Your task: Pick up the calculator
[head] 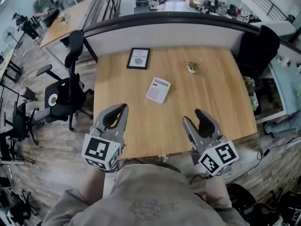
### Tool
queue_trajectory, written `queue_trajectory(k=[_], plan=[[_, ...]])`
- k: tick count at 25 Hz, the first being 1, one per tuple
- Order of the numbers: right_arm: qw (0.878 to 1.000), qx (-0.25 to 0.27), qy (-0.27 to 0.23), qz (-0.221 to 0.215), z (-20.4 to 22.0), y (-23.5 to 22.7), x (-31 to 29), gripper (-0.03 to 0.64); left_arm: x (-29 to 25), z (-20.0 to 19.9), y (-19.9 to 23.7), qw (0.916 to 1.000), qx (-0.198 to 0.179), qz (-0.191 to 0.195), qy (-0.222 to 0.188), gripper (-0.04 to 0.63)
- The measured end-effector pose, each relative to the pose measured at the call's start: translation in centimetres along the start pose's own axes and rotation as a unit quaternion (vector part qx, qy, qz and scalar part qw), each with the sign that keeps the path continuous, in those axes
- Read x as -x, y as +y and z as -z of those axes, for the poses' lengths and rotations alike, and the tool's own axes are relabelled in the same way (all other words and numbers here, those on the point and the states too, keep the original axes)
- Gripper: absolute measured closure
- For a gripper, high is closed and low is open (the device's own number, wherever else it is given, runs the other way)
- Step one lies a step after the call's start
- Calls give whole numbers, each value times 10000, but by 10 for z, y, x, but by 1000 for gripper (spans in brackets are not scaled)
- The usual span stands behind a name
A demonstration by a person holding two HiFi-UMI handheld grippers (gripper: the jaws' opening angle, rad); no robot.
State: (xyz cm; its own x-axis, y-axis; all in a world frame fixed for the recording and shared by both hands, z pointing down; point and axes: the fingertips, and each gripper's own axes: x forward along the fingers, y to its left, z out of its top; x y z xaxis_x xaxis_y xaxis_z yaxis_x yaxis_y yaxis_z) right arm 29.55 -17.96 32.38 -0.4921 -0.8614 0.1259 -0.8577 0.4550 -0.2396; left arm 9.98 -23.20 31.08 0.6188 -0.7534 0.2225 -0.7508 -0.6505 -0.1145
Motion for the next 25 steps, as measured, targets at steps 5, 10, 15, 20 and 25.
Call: queue_trajectory(k=[5,10,15,20,25], plan=[[9994,-7,160,-291,5,-14,-8,423,-7,3,-9,9997,78,-210,91,594],[9991,-16,249,-357,9,-22,-19,423,-13,13,-5,9992,97,-322,220,594],[9983,-274,280,-427,10,-26,-27,423,-17,9,4,9992,234,-314,122,594],[9983,-14,318,-478,1,-32,-43,423,-25,6,17,9995,120,-282,68,594],[9971,321,412,-557,-14,-53,-75,423,-38,-5,37,9995,-64,-281,-134,594]])
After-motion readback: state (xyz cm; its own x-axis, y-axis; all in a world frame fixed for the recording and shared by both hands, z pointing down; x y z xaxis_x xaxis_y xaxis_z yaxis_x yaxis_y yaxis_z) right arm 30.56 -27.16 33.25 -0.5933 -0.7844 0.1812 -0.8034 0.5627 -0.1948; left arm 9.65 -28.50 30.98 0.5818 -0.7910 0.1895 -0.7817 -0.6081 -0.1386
